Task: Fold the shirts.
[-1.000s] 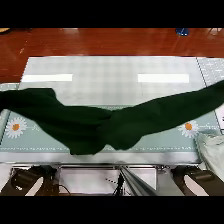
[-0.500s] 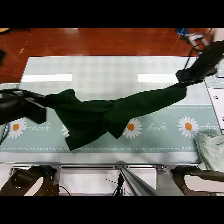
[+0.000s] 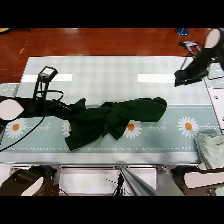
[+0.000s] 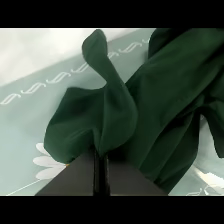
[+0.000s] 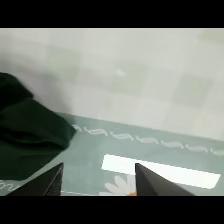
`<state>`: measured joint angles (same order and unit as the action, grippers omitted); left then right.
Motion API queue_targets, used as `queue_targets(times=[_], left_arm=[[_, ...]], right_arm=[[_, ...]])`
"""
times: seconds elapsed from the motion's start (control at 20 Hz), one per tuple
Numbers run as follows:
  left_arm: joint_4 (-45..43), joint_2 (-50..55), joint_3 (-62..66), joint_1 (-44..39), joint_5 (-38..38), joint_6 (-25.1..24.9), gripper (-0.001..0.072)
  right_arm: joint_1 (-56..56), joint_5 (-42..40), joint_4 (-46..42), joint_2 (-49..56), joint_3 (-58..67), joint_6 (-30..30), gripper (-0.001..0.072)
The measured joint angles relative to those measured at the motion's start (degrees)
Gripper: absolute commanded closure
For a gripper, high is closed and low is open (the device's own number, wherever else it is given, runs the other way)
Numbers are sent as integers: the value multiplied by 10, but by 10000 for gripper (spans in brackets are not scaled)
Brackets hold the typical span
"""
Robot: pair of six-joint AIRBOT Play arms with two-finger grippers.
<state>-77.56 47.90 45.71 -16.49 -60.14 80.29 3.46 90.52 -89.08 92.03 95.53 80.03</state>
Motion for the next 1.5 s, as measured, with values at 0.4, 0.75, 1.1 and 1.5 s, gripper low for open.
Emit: queue_targets(times=[0.4,0.75,1.1,1.5], left_arm=[[0,25,-6,0,23,-1,680],[1,32,-6,0,27,-1,680],[5,32,-6,0,27,-1,680],[7,32,-6,0,27,-1,680]], right_arm=[[101,-38,194,-82,-205,-30,215],[-39,-158,267,-158,-334,-70,182],[-209,-322,277,-151,-350,-65,181],[-295,-317,170,-93,-352,-37,248]])
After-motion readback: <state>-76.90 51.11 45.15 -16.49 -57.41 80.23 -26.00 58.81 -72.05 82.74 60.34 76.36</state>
